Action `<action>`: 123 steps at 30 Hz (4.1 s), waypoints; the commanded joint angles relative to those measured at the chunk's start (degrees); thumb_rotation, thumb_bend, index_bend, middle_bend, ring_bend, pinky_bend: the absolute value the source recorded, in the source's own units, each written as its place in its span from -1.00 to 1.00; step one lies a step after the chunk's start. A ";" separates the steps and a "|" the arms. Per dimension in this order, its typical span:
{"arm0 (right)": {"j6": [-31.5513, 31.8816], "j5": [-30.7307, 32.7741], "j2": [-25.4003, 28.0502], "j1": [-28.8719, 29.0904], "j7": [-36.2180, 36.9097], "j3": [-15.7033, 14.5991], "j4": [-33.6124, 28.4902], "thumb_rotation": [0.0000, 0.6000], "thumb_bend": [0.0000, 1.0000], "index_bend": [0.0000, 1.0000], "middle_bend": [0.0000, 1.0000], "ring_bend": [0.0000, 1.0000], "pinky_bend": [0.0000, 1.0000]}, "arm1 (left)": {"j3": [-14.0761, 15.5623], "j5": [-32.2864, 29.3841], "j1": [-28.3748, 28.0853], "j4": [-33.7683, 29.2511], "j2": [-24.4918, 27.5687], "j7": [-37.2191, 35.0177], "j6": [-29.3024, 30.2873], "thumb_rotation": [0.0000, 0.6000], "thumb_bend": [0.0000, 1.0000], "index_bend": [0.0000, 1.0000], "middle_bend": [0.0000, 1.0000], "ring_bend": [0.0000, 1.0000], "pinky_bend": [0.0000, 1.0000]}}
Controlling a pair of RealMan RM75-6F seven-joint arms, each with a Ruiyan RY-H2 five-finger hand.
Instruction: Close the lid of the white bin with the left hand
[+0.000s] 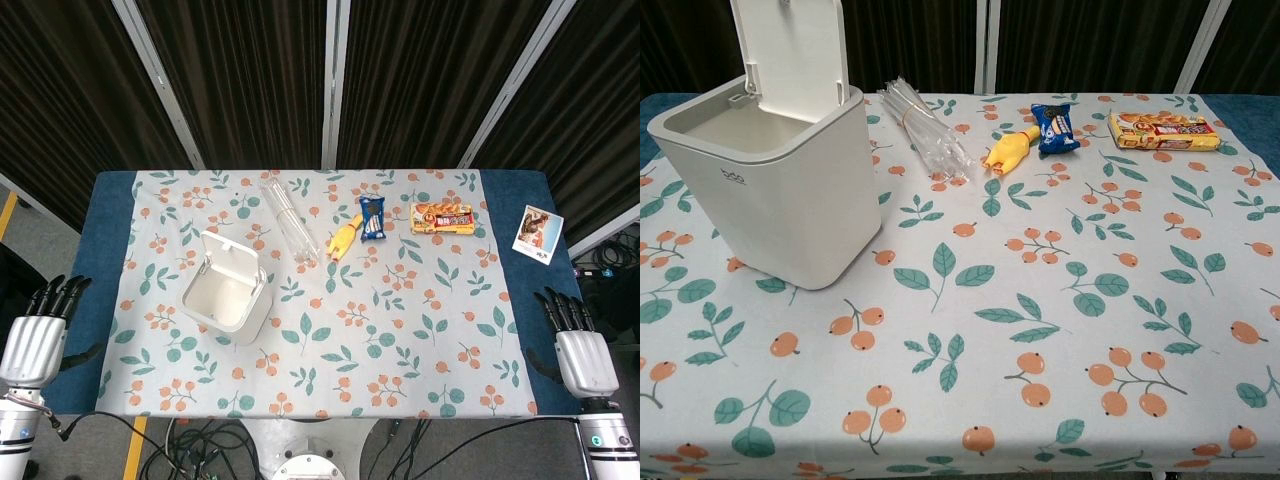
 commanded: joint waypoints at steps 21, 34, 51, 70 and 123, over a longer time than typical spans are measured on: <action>0.22 0.44 0.13 -0.31 0.51 0.12 0.98 1.00 -0.59 -1.00 -1.00 -1.00 -1.00 | -0.34 5.66 -3.25 -3.06 3.72 -5.72 -0.93 0.40 -0.05 -0.75 -0.73 -0.90 -0.69; 0.01 0.67 -0.02 -0.37 0.46 0.12 1.32 1.00 -0.59 -1.00 -1.00 -1.00 -1.00 | -6.66 8.30 -16.81 -12.28 10.74 -10.73 -12.62 0.42 0.12 -0.75 -0.72 -0.90 -0.68; -0.72 1.32 -0.61 -0.56 2.30 0.00 3.36 1.00 -0.59 -1.00 -1.00 -1.00 -1.00 | -9.37 1.69 -28.89 -13.03 8.32 -6.23 -27.53 0.56 0.41 -0.75 -0.72 -0.90 -0.69; -1.17 1.69 -1.18 -0.52 2.94 0.13 4.32 1.00 -0.58 -1.00 -1.00 -1.00 -1.00 | -7.78 -1.94 -31.31 -15.95 10.15 -0.13 -30.29 0.57 0.41 -0.72 -0.46 -0.90 -0.69; -2.93 1.52 -2.43 0.07 1.51 -0.67 4.55 1.00 -0.57 -1.00 -1.00 -1.00 -1.00 | 1.97 3.61 -23.69 -15.54 7.03 0.62 -24.97 0.62 0.42 -0.72 -0.27 -0.90 -0.69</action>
